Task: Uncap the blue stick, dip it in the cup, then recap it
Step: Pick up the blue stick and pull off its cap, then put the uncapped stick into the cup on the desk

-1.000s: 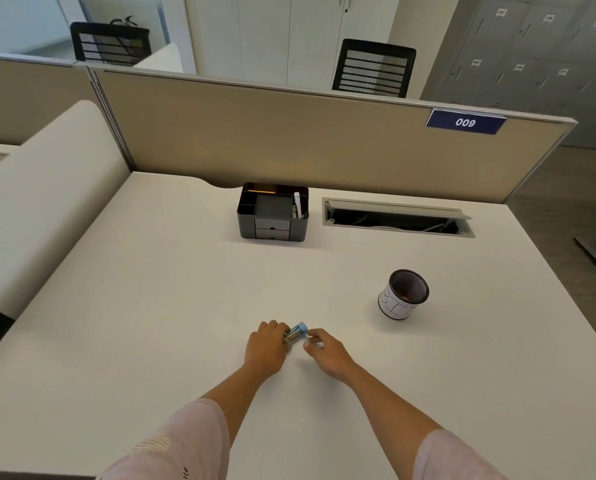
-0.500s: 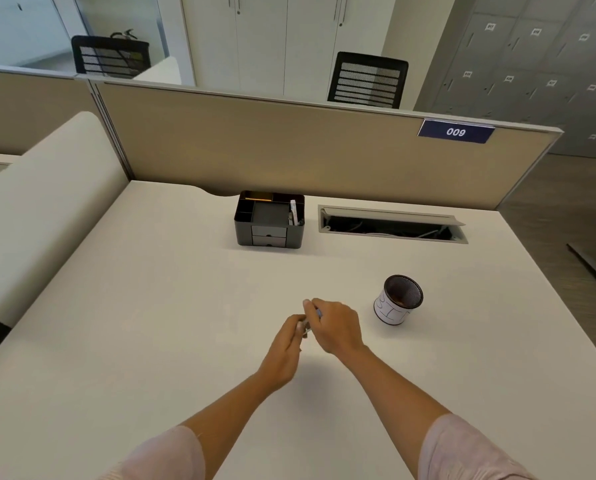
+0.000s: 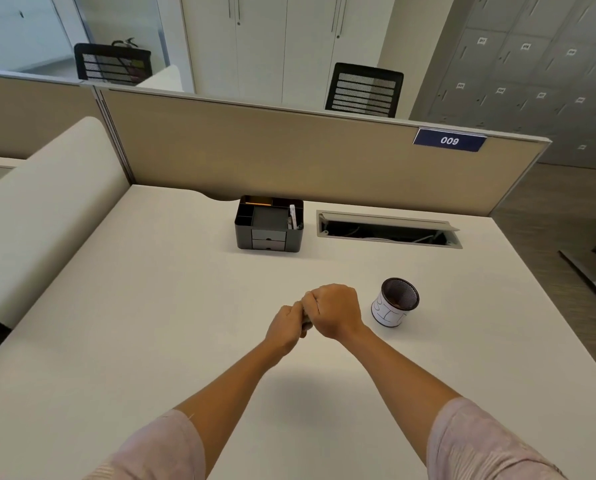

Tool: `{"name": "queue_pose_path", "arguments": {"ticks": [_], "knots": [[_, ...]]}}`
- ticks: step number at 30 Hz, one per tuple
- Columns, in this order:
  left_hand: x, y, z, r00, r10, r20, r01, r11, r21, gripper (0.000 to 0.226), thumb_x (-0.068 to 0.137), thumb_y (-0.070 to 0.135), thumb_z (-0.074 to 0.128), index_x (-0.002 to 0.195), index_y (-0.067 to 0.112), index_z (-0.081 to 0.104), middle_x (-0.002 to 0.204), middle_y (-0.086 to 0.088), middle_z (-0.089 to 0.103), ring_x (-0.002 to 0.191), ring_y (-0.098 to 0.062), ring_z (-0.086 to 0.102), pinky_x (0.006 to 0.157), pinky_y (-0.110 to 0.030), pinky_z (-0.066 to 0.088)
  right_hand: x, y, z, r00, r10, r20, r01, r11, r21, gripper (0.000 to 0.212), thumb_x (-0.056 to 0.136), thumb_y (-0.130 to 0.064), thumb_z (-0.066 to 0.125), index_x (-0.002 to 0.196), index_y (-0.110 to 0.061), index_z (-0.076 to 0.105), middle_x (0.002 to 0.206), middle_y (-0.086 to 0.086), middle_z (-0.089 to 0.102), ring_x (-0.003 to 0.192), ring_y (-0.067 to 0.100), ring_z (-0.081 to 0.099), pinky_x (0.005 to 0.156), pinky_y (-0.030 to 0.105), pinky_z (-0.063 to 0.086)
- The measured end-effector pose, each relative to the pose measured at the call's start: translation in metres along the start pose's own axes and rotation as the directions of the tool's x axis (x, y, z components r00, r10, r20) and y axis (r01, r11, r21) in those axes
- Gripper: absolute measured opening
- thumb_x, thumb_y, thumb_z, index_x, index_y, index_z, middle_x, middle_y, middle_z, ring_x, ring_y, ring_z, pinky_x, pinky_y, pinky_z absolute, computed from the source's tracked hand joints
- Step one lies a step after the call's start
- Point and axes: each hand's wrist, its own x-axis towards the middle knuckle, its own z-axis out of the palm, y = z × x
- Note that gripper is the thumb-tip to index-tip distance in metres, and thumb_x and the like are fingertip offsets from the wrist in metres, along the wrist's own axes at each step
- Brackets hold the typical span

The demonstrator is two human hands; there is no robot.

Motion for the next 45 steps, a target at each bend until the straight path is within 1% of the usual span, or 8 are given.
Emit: {"name": "queue_pose_path", "arguments": {"ticks": [7, 12, 15, 18, 20, 23, 29, 45], "knots": [[-0.011, 0.013, -0.001, 0.964, -0.215, 0.156, 0.214, 0.977, 0.021, 0.039, 0.093, 0.016, 0.022, 0.056, 0.019, 0.033, 0.046, 0.01, 0.043, 0.049, -0.009, 0.03, 0.051, -0.024, 0.024, 0.001, 0.008, -0.008, 0.987, -0.16, -0.022, 0.159, 0.987, -0.012, 0.041, 0.082, -0.028, 0.035, 0.046, -0.012, 0.049, 0.042, 0.004, 0.049, 0.043, 0.017, 0.035, 0.043, 0.023, 0.017], [-0.011, 0.019, -0.005, 0.96, -0.249, 0.13, 0.254, 0.967, -0.027, 0.038, 0.092, 0.021, 0.024, 0.055, 0.02, 0.032, 0.047, 0.008, 0.04, 0.048, -0.01, 0.026, 0.051, -0.027, 0.02, -0.002, -0.001, -0.012, 0.987, 0.14, -0.076, -0.124, 0.974, 0.187, 0.051, 0.093, -0.031, 0.036, 0.043, -0.019, 0.034, 0.038, -0.003, 0.037, 0.04, 0.013, 0.033, 0.045, 0.028, 0.023], [-0.012, 0.018, -0.009, 0.963, -0.247, 0.106, 0.253, 0.966, -0.052, 0.041, 0.092, 0.025, 0.024, 0.052, 0.019, 0.034, 0.046, 0.007, 0.037, 0.048, -0.011, 0.024, 0.052, -0.028, 0.02, 0.002, -0.001, -0.001, 0.854, 0.504, 0.129, -0.489, 0.693, 0.53, 0.052, 0.095, -0.04, 0.04, 0.048, -0.017, 0.04, 0.046, -0.007, 0.042, 0.047, 0.01, 0.036, 0.054, 0.031, 0.028], [-0.015, 0.014, -0.012, 0.966, -0.246, 0.086, 0.253, 0.964, -0.085, 0.043, 0.093, 0.025, 0.023, 0.052, 0.018, 0.034, 0.042, 0.009, 0.036, 0.048, -0.011, 0.024, 0.053, -0.028, 0.022, 0.001, -0.002, 0.006, 0.724, 0.601, 0.339, -0.612, 0.334, 0.717, 0.046, 0.094, -0.04, 0.037, 0.056, -0.014, 0.04, 0.053, 0.001, 0.039, 0.052, 0.015, 0.03, 0.055, 0.033, 0.025], [-0.016, 0.011, -0.015, 0.966, -0.247, 0.072, 0.254, 0.961, -0.107, 0.043, 0.093, 0.025, 0.024, 0.052, 0.017, 0.035, 0.04, 0.01, 0.035, 0.047, -0.011, 0.024, 0.052, -0.028, 0.022, -0.002, -0.003, 0.01, 0.679, 0.611, 0.406, -0.666, 0.281, 0.691, 0.042, 0.096, -0.034, 0.037, 0.06, -0.014, 0.04, 0.055, 0.001, 0.039, 0.053, 0.014, 0.029, 0.054, 0.03, 0.024], [-0.02, 0.002, -0.02, 0.967, -0.253, 0.04, 0.256, 0.958, -0.13, 0.041, 0.093, 0.024, 0.025, 0.054, 0.017, 0.035, 0.038, 0.011, 0.036, 0.045, -0.01, 0.024, 0.051, -0.027, 0.021, -0.014, -0.001, 0.027, 0.646, 0.592, 0.481, -0.753, 0.395, 0.526, 0.038, 0.095, -0.039, 0.036, 0.065, -0.016, 0.042, 0.065, 0.001, 0.043, 0.059, 0.018, 0.032, 0.06, 0.031, 0.027], [-0.026, -0.017, -0.033, 0.956, -0.294, 0.011, 0.292, 0.946, -0.144, 0.036, 0.091, 0.024, 0.029, 0.055, 0.018, 0.033, 0.039, 0.011, 0.035, 0.044, -0.011, 0.022, 0.052, -0.028, 0.019, -0.058, 0.012, 0.072, 0.684, 0.491, 0.539, -0.653, 0.741, 0.154, 0.046, 0.09, -0.061, 0.042, 0.081, -0.016, 0.046, 0.087, 0.002, 0.062, 0.074, 0.022, 0.054, 0.063, 0.033, 0.037], [-0.03, -0.042, -0.039, 0.927, -0.376, -0.013, 0.369, 0.914, -0.169, 0.036, 0.091, 0.026, 0.03, 0.056, 0.017, 0.032, 0.036, 0.01, 0.037, 0.046, -0.012, 0.022, 0.051, -0.027, 0.021, -0.093, 0.024, 0.095, 0.667, 0.424, 0.613, -0.585, 0.807, 0.077, 0.044, 0.082, -0.048, 0.064, 0.102, -0.016, 0.042, 0.088, 0.001, 0.057, 0.073, 0.023, 0.051, 0.066, 0.033, 0.04]]}}
